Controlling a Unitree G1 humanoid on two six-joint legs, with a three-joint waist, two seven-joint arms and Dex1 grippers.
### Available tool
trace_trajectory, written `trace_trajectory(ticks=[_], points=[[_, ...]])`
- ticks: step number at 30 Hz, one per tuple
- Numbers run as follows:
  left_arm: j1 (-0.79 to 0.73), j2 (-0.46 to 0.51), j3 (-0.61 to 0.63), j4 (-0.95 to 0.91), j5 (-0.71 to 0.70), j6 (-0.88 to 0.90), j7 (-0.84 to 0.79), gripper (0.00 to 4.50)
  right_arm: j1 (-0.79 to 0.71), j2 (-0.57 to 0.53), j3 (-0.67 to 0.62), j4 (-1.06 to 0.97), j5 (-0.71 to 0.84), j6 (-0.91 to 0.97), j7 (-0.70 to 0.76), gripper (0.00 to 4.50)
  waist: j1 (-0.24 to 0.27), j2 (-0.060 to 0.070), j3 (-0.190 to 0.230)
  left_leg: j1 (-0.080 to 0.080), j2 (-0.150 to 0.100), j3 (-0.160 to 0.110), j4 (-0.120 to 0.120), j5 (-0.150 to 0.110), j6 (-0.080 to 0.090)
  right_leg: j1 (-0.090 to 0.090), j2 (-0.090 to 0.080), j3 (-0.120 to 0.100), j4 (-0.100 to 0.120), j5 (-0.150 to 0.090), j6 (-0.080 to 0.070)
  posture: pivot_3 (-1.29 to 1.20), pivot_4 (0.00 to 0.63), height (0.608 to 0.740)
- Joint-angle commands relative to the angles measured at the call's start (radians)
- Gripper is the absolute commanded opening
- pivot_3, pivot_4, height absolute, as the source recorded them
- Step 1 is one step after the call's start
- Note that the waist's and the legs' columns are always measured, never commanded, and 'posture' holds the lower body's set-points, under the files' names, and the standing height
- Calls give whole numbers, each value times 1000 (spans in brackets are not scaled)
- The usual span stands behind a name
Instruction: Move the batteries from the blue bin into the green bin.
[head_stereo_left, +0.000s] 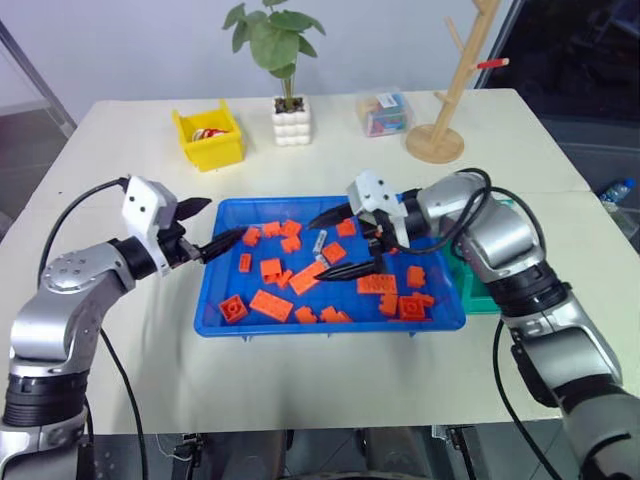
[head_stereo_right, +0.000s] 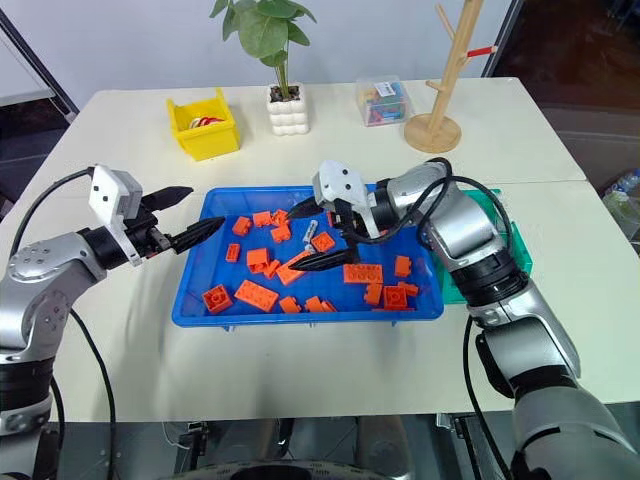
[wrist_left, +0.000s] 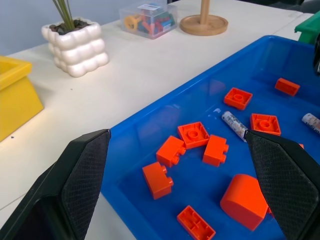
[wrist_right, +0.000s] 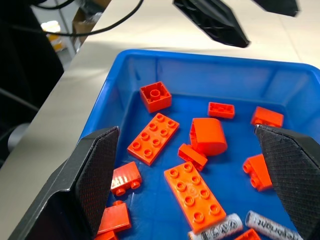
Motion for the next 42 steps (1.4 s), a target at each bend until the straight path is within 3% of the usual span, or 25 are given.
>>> trace_trajectory(ticks=[1, 10, 17, 31, 34, 41, 42], points=[[6, 0, 33, -40, -9, -12, 14, 4500, -22, 40, 36, 58, -60, -89, 33, 4454, -1, 0, 0, 0, 0, 0, 0, 0, 0, 0, 0, 0, 0, 0, 0, 0, 150, 740], [11, -30, 25, -59, -14, -11, 45, 4500, -81, 143, 64, 300, -157, -198, 87, 4454, -2, 0, 0, 1, 0, 0, 0, 0, 0, 0, 1, 0, 1, 0, 0, 0, 150, 740], [13, -50, 24, -67, -15, -12, 65, 4500, -177, 182, 134, 532, -366, -330, 19, 4454, -3, 0, 0, 1, 0, 0, 0, 0, -1, 0, 1, 0, 1, 0, 0, 0, 150, 740], [14, -66, 20, -64, -9, -18, 74, 4500, -159, 191, 130, 458, -423, -340, 78, 4454, -27, 0, 0, 1, 1, -1, -1, 0, -1, 0, 2, 0, 2, 0, -1, 0, 150, 740], [14, -67, 19, -64, -9, -18, 74, 4500, -153, 195, 130, 445, -425, -335, 73, 3600, -25, 0, 0, 1, 1, -1, -1, 0, -1, 0, 2, 0, 2, 0, -1, 0, 150, 740], [14, -66, 26, -62, -9, -18, 78, 4500, -141, 213, 129, 438, -425, -333, 58, 28, -24, 0, 0, 1, 1, -1, -1, 0, -1, 0, 2, 0, 2, 0, -1, 0, 150, 740], [13, -66, 30, -63, -12, -17, 80, 4500, -140, 214, 128, 434, -425, -331, 58, 28, -24, 0, 0, 1, 1, -1, -1, 0, -1, 0, 2, 0, 2, 0, -1, 0, 150, 740]])
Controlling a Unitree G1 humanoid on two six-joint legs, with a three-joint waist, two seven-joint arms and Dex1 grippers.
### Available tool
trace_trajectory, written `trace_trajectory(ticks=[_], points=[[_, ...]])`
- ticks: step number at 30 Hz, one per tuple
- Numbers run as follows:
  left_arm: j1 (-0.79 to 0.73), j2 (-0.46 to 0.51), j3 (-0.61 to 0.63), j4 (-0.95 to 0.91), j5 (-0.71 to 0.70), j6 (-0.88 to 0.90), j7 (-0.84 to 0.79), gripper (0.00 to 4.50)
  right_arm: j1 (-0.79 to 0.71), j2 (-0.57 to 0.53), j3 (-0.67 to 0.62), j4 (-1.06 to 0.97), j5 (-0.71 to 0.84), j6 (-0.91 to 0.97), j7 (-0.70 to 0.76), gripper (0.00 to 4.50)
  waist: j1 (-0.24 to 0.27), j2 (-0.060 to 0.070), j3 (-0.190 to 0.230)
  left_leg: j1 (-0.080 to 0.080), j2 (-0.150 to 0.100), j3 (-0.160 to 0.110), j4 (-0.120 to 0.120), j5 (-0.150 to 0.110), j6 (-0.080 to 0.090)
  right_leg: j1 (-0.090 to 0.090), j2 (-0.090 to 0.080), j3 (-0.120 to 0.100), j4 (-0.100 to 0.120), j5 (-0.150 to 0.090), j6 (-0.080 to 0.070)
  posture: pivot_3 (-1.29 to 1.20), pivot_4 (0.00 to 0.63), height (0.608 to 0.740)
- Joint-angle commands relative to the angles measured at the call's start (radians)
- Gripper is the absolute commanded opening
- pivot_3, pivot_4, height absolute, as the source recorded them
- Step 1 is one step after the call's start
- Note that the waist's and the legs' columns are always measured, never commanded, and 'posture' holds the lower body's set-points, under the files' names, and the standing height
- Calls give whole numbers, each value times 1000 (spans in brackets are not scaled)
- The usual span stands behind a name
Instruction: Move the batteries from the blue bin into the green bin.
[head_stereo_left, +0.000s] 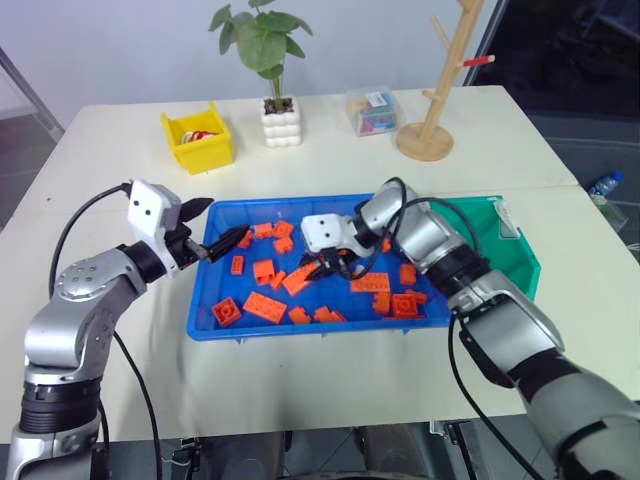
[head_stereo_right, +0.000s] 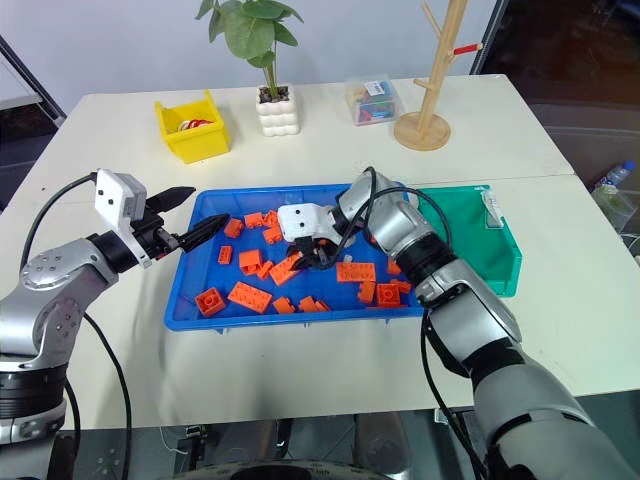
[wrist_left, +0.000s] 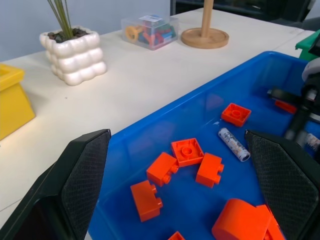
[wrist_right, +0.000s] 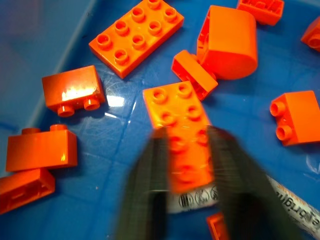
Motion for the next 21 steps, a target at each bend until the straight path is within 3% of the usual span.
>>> trace_trajectory(ticks=[1, 9, 12, 17, 21], points=[[-4, 5, 31, -29, -12, -16, 4, 4500, 0, 9, -21, -42, 6, 3, -2, 28, 0, 0, 0, 0, 0, 0, 0, 0, 0, 0, 0, 0, 0, 0, 0, 0, 150, 740], [-1, 3, 28, -26, -6, -23, 8, 4500, -4, 13, -40, -80, 22, 24, -10, 28, 0, 0, 0, 0, 0, 0, 0, 0, 0, 0, 0, 0, 0, 0, 0, 0, 150, 740], [0, 1, 28, -25, -6, -24, 9, 4500, -9, 10, -46, -99, 25, 31, -10, 850, 0, 0, 0, 0, 0, 0, 0, 0, 0, 0, 0, 0, 0, 0, 0, 0, 150, 740], [1, 4, 30, -25, -4, -24, 9, 4500, -23, -26, -71, -145, 24, 52, -8, 3378, 0, 0, 0, 0, 0, 0, 0, 0, 0, 0, 0, 0, 0, 0, 0, 0, 150, 740], [13, 11, 47, -28, -6, -23, 10, 4500, 22, -100, -120, -287, 82, 190, 33, 3378, 1, 0, 0, 0, 0, 0, 0, 0, 0, 0, 0, 0, 0, 0, 0, 0, 150, 740]])
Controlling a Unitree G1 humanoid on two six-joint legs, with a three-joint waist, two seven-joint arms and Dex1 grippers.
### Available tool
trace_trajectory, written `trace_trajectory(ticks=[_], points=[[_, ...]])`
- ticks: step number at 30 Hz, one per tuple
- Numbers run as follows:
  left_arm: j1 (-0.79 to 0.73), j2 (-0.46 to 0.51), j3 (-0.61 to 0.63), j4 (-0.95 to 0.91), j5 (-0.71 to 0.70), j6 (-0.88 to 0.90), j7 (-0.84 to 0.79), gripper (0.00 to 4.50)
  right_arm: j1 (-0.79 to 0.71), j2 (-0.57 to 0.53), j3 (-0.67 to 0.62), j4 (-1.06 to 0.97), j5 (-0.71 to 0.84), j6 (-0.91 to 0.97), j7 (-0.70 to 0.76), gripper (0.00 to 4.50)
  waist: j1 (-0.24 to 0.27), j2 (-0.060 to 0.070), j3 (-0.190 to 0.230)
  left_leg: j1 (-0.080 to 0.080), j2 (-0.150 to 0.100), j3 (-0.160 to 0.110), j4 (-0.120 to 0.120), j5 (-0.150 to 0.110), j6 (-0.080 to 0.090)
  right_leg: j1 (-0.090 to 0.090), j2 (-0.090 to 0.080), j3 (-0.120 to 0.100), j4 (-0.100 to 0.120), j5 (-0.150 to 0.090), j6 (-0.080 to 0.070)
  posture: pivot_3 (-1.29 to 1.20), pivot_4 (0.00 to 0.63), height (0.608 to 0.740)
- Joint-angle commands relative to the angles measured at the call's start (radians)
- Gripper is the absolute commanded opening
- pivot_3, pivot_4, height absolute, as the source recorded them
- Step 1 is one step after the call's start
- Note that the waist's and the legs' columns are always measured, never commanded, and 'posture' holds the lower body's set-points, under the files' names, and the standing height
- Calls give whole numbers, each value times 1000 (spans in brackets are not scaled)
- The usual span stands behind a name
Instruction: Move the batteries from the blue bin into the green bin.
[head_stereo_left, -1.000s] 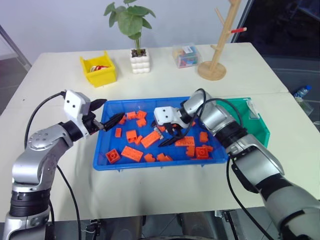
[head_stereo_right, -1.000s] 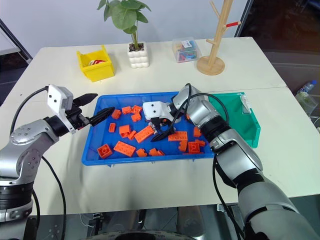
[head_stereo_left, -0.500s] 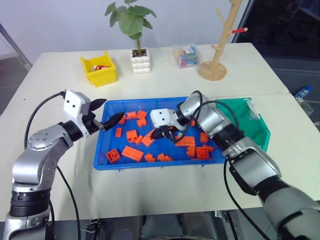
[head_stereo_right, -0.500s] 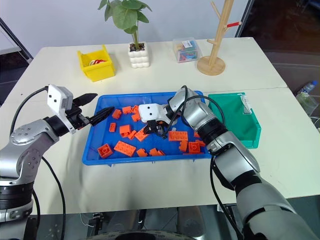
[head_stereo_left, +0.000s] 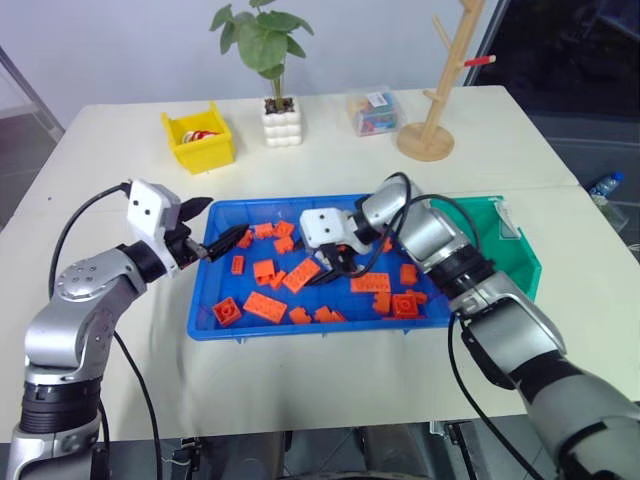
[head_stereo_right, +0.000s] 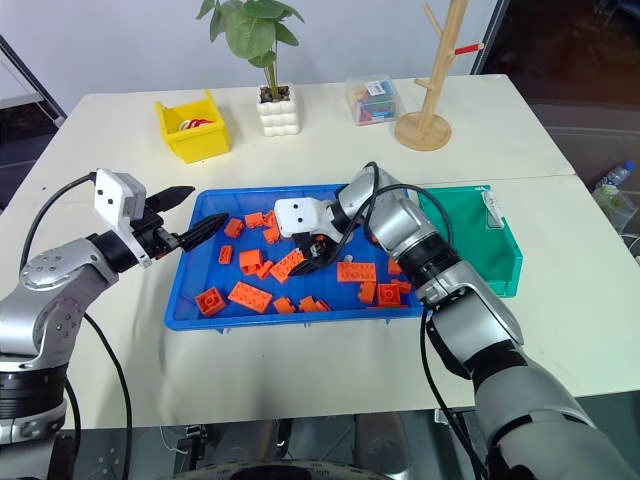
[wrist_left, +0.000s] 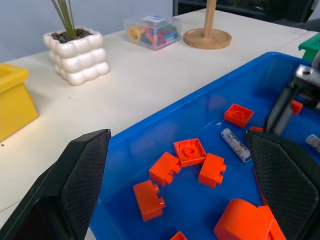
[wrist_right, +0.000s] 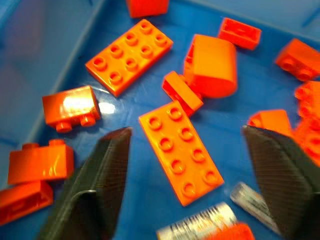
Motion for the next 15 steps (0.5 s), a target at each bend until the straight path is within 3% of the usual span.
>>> trace_trajectory(ticks=[1, 8, 15], points=[[11, 14, 49, -28, -7, -21, 5, 4500, 34, -71, -67, -161, 65, 112, 40, 3378, 1, 0, 0, 0, 0, 0, 0, 0, 0, 0, 0, 0, 0, 0, 0, 0, 150, 740], [-10, 9, 54, -24, -11, -14, 14, 4500, 163, -197, -101, -330, 101, 301, 20, 3378, 3, 0, 0, 0, 0, 0, 1, 0, 0, 1, 0, 0, 0, 0, 0, 0, 150, 740], [-29, -2, 25, -8, 2, -18, 12, 4500, 186, -173, -95, -330, 113, 396, -63, 3378, 1, 0, 0, 0, 1, 1, 0, 0, 0, 1, 0, 0, 0, 0, 0, 0, 150, 740]])
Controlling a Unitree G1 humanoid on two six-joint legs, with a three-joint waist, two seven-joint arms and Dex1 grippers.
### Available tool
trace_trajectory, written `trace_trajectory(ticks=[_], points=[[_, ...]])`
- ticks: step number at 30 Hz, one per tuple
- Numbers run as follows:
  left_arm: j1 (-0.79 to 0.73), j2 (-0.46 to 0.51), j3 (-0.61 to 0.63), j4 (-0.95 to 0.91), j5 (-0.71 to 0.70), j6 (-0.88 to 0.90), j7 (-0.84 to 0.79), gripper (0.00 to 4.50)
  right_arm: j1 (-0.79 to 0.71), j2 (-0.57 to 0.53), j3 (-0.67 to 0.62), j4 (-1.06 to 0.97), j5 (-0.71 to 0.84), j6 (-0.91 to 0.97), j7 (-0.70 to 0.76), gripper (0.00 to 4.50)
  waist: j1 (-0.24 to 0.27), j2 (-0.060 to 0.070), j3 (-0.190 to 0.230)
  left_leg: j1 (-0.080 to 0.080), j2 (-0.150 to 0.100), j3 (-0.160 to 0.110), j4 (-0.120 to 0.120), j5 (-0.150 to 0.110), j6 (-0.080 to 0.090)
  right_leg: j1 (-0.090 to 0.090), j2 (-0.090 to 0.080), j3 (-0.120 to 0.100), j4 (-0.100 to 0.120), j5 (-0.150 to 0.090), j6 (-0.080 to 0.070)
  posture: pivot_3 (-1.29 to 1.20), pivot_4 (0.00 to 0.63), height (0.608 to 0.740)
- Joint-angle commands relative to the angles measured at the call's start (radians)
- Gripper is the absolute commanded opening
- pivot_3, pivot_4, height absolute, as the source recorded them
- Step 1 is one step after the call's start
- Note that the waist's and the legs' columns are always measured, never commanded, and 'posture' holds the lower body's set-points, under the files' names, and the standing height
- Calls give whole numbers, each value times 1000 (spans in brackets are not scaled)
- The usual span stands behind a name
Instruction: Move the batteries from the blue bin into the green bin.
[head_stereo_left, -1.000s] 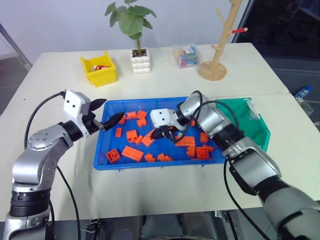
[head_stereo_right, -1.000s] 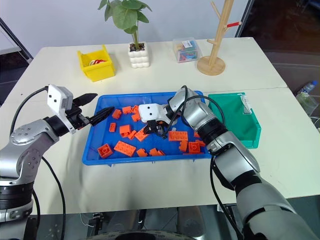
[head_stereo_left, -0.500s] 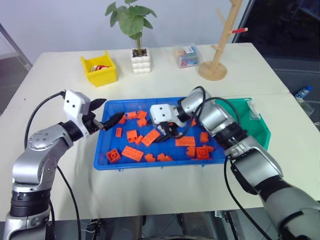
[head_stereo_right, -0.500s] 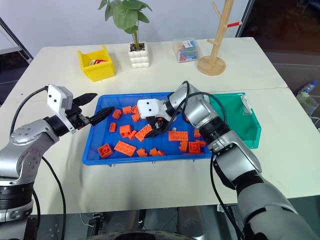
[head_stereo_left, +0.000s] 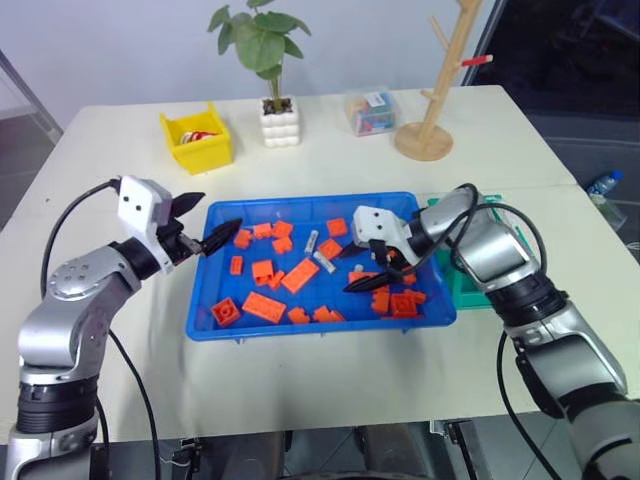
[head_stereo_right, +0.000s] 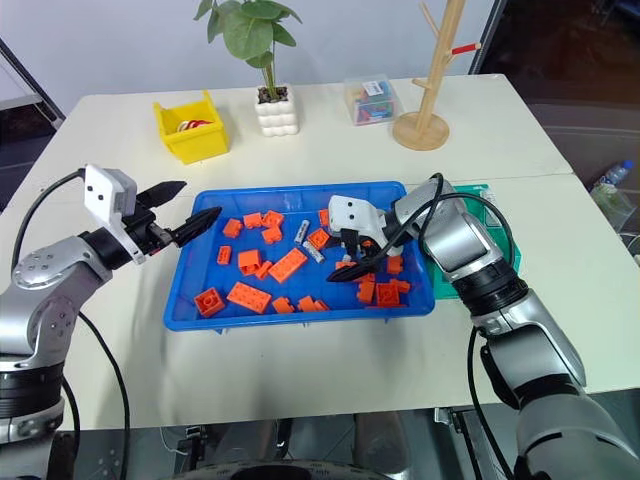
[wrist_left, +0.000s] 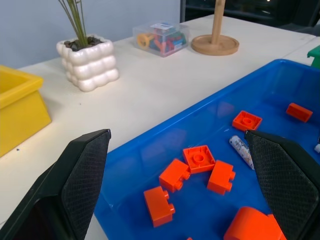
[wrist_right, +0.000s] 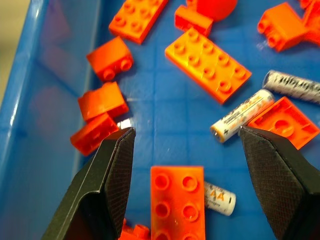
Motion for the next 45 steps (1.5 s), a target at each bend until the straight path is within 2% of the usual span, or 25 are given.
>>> trace_trajectory(ticks=[1, 6, 13, 23, 28, 45], points=[[-17, 1, 2, -12, 2, -17, 2, 4500, -21, 38, -15, 33, 4, 35, -69, 3378, 2, 0, 0, 0, 0, 0, 0, 0, 0, 0, 0, 0, 0, 0, 0, 0, 150, 740], [-21, -3, -2, -13, 5, -18, 10, 4500, -64, 91, -20, 125, 8, 99, -134, 3378, 3, 0, 0, 0, 0, 0, 0, 0, 0, 0, 0, 0, 0, 0, 0, 0, 150, 740], [-19, -22, -2, -16, 13, -27, 26, 4500, -72, 103, 10, 154, 7, 121, -137, 3378, 1, 0, 0, 0, 0, 0, 0, 0, 0, 0, 0, 0, 0, 0, 0, 0, 150, 740], [-3, -30, 2, -20, 23, -37, 31, 4500, -35, 5, 3, -33, 70, 207, -81, 3378, 2, 0, 0, 0, 0, 0, 0, 0, 0, 0, 0, 0, 0, 0, 0, 0, 150, 740], [-16, -37, -11, -16, 26, -39, 34, 4500, -3, 4, 23, -65, 86, 229, -96, 3378, 1, 0, 0, 0, 0, 0, 0, 0, 0, 0, 0, 0, 0, 0, 0, 0, 150, 740], [3, -42, -5, -22, 39, -54, 52, 4500, -100, 173, 32, 288, 53, 182, -221, 3378, 0, 0, 0, 0, 0, 0, 0, 0, 0, 0, 0, 0, 0, 0, 0, 0, 150, 740]])
